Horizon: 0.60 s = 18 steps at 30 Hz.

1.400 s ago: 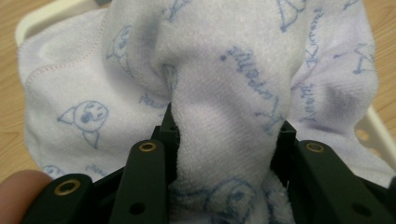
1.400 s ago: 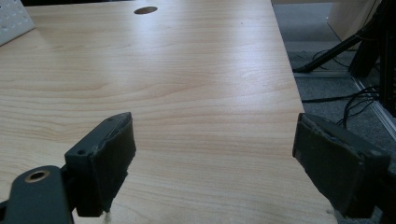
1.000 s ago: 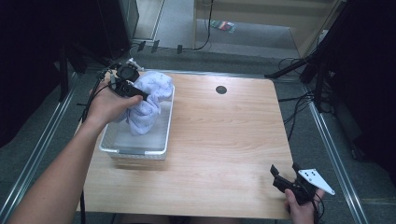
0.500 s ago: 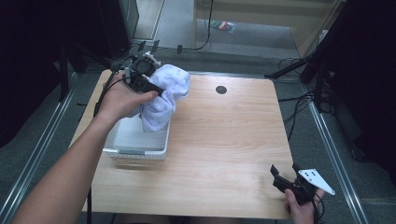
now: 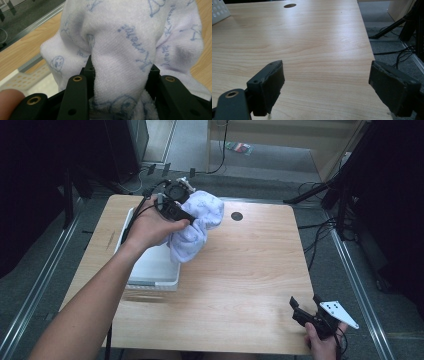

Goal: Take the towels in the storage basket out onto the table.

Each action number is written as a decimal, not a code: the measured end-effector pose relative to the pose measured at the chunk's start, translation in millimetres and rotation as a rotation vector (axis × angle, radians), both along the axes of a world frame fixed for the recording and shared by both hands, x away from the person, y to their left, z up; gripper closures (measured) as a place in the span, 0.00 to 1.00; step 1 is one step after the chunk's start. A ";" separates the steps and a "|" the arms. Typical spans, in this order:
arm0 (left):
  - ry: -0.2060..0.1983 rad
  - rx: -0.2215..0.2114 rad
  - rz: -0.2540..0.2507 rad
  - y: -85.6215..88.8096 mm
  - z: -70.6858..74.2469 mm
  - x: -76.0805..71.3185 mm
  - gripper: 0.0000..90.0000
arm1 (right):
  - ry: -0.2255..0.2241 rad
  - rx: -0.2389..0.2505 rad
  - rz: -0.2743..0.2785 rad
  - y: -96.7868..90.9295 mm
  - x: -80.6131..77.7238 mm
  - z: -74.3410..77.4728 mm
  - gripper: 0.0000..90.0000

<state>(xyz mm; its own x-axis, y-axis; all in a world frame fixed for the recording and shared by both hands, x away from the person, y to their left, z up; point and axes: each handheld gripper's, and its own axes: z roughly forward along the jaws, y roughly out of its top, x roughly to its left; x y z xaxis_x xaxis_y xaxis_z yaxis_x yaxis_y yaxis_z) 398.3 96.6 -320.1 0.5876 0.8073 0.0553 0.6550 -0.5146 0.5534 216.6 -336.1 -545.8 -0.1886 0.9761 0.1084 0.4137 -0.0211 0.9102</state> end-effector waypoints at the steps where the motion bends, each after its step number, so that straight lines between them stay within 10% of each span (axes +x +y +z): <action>1: -0.002 -0.001 -0.003 -3.7 -0.1 0.3 0.67 | 0.001 0.001 -0.001 -0.1 0.1 0.0 0.15; 18: 0.018 -0.026 -0.109 -63.7 -20.2 1.0 0.67 | 0.001 0.004 0.001 0.3 -0.5 0.0 0.15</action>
